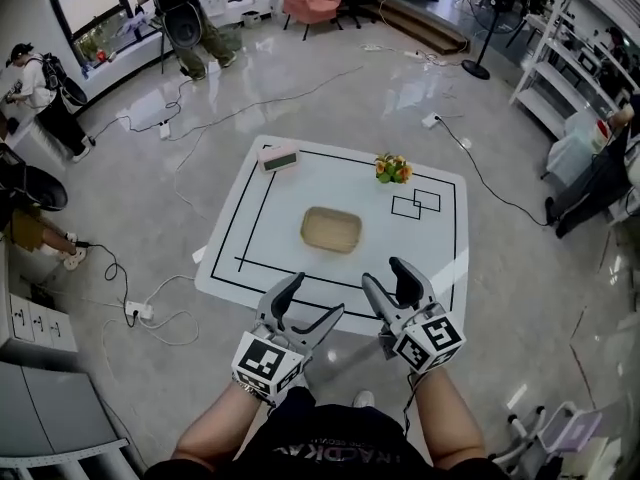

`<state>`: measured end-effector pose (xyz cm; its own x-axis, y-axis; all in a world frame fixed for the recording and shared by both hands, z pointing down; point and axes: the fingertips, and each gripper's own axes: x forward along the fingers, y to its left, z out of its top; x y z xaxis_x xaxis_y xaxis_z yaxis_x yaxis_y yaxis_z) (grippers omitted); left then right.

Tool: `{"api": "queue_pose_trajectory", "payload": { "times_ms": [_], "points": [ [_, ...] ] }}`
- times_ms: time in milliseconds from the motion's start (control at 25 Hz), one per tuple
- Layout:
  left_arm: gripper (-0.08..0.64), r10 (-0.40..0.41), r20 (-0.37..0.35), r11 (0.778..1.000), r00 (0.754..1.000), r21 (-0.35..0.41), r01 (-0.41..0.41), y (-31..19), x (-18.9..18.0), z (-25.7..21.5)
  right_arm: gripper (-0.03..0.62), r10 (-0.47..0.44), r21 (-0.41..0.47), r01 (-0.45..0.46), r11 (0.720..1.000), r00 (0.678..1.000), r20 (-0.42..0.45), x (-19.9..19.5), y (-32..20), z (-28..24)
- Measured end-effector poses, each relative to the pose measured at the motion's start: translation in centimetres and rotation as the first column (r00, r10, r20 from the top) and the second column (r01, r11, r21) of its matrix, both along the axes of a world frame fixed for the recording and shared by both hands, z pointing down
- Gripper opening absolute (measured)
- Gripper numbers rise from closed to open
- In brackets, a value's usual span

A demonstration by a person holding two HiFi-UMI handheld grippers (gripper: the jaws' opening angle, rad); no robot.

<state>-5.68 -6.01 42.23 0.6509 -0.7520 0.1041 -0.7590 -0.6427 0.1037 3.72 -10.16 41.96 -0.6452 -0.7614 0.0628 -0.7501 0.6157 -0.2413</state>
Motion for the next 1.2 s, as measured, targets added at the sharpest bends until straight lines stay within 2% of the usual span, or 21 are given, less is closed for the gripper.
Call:
{"api": "queue_pose_trajectory", "payload": {
  "times_ms": [320,680,1200],
  "points": [
    [0.344,0.094,-0.024,0.996,0.995,0.002,-0.094,-3.2,-2.5,-0.1,0.247,0.099,-0.015,-0.099,0.995,0.995,-0.008,-1.9,-2.5,0.0],
    [0.342,0.176,-0.032,0.984,0.984,0.007,-0.176,-4.2,-4.9,-0.2,0.247,0.192,0.001,-0.192,0.981,0.981,-0.032,-3.2,-4.1,-0.6],
    [0.342,0.190,-0.034,0.982,0.981,0.002,-0.190,-5.9,-4.9,0.2,0.247,0.207,-0.065,-0.207,0.976,0.978,-0.005,-3.2,-7.2,1.1]
  ]
}}
